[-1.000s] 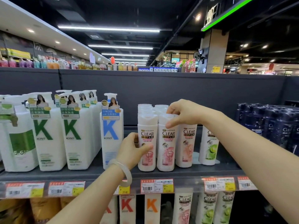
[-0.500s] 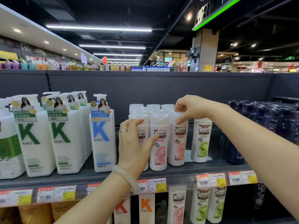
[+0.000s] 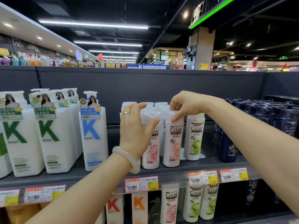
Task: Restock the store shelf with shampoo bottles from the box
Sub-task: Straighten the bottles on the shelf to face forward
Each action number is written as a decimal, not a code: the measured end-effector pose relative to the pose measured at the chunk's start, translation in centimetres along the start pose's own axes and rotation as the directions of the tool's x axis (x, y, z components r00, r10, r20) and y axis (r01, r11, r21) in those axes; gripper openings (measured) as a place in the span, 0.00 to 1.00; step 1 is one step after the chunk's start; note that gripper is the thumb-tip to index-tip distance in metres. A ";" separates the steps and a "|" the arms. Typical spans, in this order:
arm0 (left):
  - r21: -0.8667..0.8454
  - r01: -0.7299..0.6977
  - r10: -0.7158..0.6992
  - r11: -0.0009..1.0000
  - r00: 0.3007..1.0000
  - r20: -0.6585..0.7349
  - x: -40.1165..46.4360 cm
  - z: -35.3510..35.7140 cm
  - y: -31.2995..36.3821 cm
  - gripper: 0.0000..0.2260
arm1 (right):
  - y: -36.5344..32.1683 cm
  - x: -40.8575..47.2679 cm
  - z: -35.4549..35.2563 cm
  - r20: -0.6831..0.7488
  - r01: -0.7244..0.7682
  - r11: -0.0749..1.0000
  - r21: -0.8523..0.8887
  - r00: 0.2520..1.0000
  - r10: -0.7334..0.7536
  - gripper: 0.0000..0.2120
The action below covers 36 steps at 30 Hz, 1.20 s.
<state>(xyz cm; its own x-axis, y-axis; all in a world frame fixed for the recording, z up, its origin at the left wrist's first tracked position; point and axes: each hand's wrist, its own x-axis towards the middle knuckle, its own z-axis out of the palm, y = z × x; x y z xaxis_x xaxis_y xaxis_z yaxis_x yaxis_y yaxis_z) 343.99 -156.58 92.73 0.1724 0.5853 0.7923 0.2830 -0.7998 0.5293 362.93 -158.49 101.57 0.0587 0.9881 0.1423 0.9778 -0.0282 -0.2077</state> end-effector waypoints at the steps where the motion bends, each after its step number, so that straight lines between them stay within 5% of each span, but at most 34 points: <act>1: -0.001 -0.005 0.005 1.000 1.000 -0.001 0.0 0.1 0.1 0.20 | -0.1 0.0 -0.1 0.010 -0.001 1.000 -0.010 1.000 0.001 0.14; 7: -0.001 -0.064 0.064 0.998 0.998 -0.001 -0.4 0.2 0.9 0.19 | 2.2 -2.4 -3.3 -0.202 -0.011 0.996 0.088 0.979 0.028 0.18; 12: -0.049 -0.118 0.118 0.992 0.993 0.002 -0.8 1.1 1.8 0.15 | 6.0 -2.7 -2.4 0.074 -0.247 0.961 0.124 0.968 0.239 0.28; 18: -0.069 -0.116 0.117 0.991 0.993 0.008 -1.0 2.2 2.3 0.14 | 6.8 -2.0 -0.5 0.070 -0.181 0.952 0.248 0.983 0.168 0.14; 36: -0.115 -0.084 0.088 0.990 0.996 0.023 -2.3 4.3 3.0 0.13 | 6.6 -2.8 -1.2 0.151 -0.170 0.945 0.278 0.980 0.132 0.15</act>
<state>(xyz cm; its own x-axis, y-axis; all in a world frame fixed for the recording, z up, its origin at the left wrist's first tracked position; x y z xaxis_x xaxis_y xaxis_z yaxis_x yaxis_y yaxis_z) 348.50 -159.78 91.17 0.2183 0.5159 0.8283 0.1572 -0.8563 0.4919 369.46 -161.64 100.92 0.1566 0.9871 -0.0340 0.8586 -0.1530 -0.4893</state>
